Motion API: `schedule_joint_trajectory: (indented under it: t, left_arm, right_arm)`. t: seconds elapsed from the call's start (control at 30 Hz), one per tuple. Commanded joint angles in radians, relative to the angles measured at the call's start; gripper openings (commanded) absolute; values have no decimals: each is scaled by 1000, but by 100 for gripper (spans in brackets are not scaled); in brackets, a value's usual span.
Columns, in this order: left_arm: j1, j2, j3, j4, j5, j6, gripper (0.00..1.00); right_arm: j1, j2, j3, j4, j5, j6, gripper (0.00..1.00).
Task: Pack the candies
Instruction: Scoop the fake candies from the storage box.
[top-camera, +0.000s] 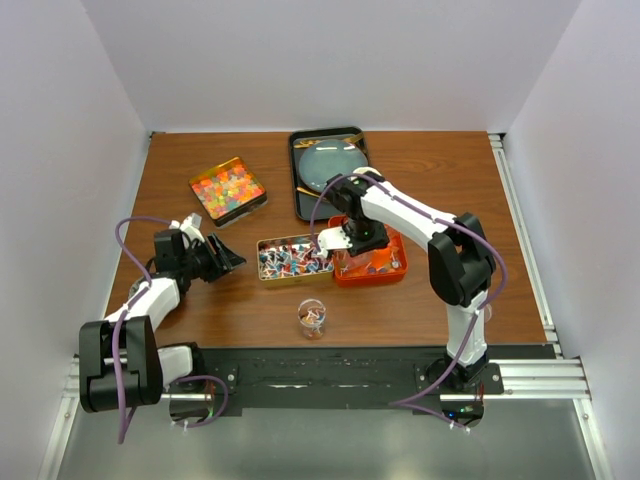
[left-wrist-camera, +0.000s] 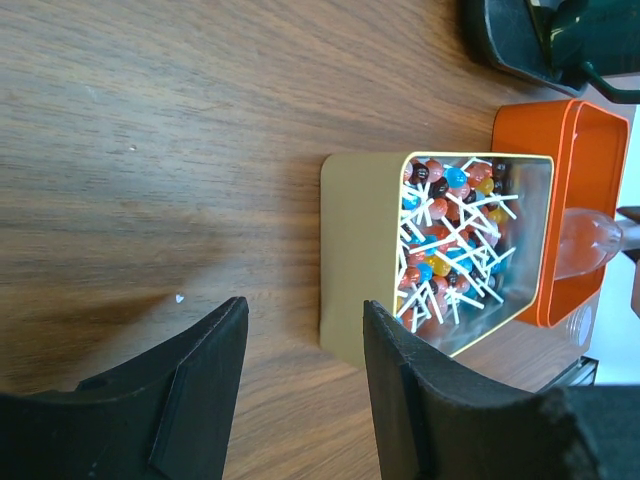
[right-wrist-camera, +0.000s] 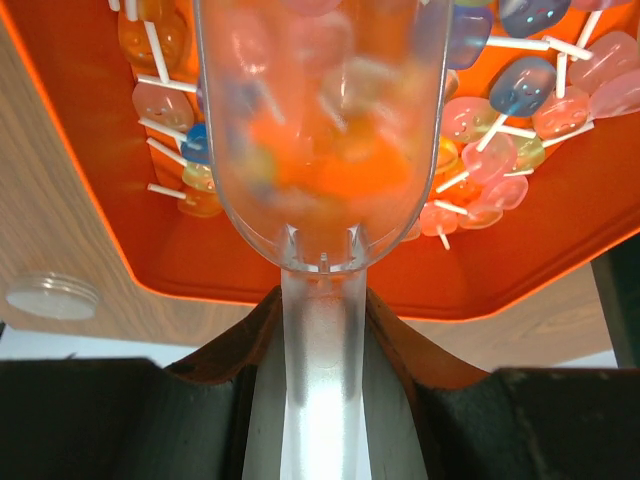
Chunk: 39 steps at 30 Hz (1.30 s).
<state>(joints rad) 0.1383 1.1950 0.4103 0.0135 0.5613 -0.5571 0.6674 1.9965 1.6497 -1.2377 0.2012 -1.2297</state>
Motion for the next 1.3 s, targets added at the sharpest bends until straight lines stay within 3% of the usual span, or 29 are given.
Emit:
schedule_joint_trajectory:
  t: [0.0, 0.17, 0.47, 0.9, 1.27]
  left_arm:
    - [14, 12, 15, 23, -11, 3, 55]
    - [20, 23, 36, -3, -15, 23, 54]
    - [29, 63, 74, -10, 8, 98, 56]
    - [37, 90, 120, -55, 75, 187, 59]
    - [49, 121, 157, -53, 140, 243, 62]
  right_arm:
    - [-5, -24, -50, 38, -147, 62, 0]
    - [-72, -76, -111, 92, -355, 102, 0]
    - [-129, -172, -269, 245, -549, 137, 0]
    - [-224, -294, -390, 334, -680, 200, 0]
    - [-267, -415, -505, 402, -678, 260, 0]
